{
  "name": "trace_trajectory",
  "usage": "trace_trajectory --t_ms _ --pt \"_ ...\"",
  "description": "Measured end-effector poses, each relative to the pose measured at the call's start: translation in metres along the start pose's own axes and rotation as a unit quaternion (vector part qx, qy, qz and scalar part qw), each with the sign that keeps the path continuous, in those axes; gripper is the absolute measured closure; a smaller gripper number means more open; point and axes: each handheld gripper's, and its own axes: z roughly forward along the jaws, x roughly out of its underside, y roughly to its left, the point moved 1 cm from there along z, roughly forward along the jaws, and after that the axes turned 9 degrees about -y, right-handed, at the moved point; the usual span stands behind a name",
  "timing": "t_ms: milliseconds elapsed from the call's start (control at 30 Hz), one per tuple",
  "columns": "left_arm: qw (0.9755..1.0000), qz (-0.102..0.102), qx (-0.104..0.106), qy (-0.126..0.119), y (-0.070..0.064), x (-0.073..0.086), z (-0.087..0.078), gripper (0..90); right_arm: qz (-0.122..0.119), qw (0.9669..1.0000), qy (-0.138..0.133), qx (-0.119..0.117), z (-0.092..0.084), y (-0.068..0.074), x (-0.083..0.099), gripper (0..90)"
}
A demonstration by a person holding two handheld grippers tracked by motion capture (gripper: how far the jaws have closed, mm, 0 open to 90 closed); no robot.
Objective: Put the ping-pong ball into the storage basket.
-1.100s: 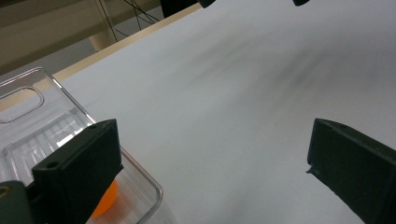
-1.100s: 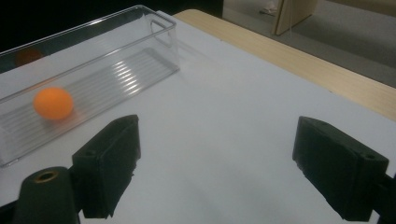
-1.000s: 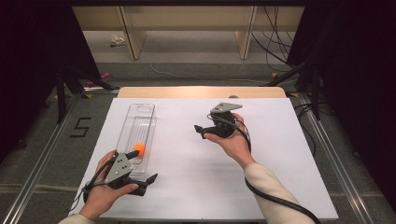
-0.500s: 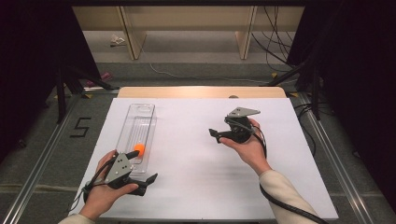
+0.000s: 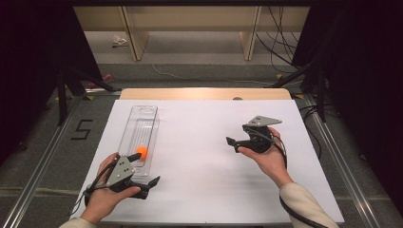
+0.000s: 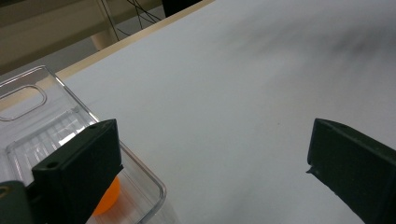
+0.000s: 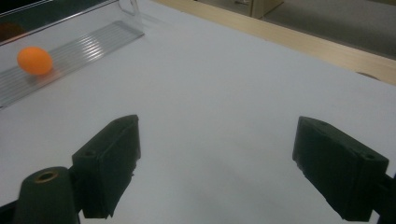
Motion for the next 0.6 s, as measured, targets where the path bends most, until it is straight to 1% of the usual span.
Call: trace_trajectory --t_ms 167,300,600 --pt "1.0000 0.001 -0.002 0.001 0.001 0.000 0.000 2.4 0.003 1.0000 -0.002 0.008 -0.016 -0.005 0.006 16.0" --pt "1.0000 0.001 -0.003 0.001 0.001 0.000 -0.001 2.4 0.002 0.9999 0.002 0.011 -0.026 -0.007 0.013 16.0" --pt "1.0000 0.000 -0.004 0.001 0.001 0.000 -0.001 2.4 0.009 0.9998 -0.003 0.018 -0.049 -0.011 0.026 16.0"
